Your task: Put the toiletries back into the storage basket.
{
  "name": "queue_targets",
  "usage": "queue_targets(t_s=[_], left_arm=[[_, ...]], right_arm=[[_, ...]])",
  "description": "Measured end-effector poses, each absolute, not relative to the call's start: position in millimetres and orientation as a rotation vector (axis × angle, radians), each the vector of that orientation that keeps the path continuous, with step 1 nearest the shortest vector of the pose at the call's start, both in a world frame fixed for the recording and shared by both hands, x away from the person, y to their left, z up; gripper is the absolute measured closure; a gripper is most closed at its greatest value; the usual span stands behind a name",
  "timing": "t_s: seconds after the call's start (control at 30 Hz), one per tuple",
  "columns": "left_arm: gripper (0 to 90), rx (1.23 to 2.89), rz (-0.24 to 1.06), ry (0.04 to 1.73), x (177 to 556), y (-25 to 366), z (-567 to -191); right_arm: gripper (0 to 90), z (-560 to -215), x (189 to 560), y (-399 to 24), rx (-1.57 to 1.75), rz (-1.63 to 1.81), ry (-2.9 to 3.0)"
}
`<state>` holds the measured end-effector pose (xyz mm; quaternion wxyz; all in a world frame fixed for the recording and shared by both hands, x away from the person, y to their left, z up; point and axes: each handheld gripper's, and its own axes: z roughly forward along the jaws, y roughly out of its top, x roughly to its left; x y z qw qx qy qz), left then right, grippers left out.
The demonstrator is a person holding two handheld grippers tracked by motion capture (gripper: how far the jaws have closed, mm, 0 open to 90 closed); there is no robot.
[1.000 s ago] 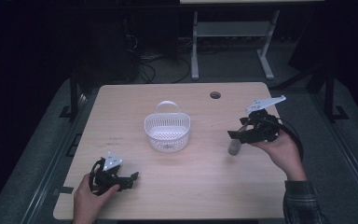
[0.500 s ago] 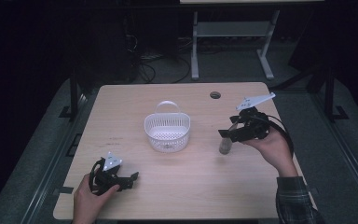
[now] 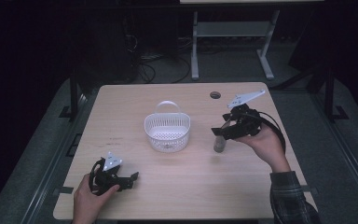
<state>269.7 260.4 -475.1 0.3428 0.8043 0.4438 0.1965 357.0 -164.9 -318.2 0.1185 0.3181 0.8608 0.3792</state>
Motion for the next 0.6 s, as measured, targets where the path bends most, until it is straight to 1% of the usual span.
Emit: queue_targets(t_s=[0.6], left_arm=[[12.9,2.09,0.511,1.152,270,260,-475]], right_arm=[[30.0,-307,364,-143,0.879,1.115,2.538]])
